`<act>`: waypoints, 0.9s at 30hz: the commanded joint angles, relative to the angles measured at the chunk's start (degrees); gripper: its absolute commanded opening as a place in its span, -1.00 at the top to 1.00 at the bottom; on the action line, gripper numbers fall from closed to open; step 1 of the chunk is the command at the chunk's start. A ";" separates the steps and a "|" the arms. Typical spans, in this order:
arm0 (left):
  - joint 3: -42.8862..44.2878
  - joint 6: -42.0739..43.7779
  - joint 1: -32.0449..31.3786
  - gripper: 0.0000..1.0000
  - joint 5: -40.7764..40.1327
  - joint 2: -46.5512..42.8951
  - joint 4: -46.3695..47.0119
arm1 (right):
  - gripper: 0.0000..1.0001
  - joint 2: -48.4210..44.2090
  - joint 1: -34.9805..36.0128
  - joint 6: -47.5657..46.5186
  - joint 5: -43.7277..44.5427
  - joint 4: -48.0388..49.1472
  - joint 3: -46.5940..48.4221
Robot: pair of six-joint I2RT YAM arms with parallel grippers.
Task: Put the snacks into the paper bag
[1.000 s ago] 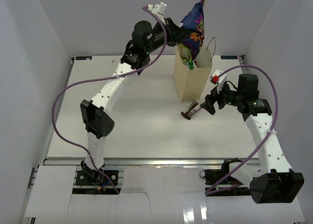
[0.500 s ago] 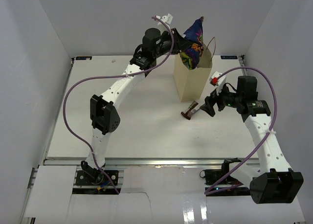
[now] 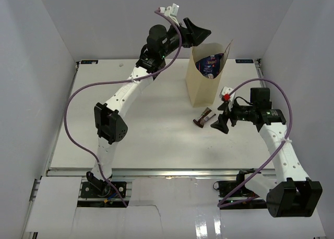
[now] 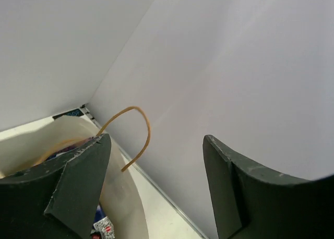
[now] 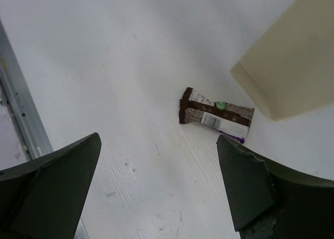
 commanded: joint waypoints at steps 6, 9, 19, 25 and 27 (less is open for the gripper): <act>-18.53 12.46 -0.26 -0.68 0.18 -24.65 -0.91 | -0.91 4.05 0.40 -59.96 -8.11 -17.21 -10.86; -39.13 18.45 -0.17 -0.72 -7.63 -39.29 -3.02 | -0.93 8.79 0.75 -62.90 -0.66 -10.03 -12.46; -89.57 3.84 0.88 -0.78 -25.93 -79.68 -18.66 | -0.90 22.16 6.45 -58.87 11.23 13.65 -7.89; -104.52 -5.16 0.97 -0.78 -27.08 -91.56 -19.81 | -0.73 30.16 11.91 -55.08 17.12 17.26 -3.85; -105.15 -5.87 0.97 -0.79 -26.99 -91.83 -19.90 | -0.63 32.45 12.88 -54.21 18.79 17.52 -2.79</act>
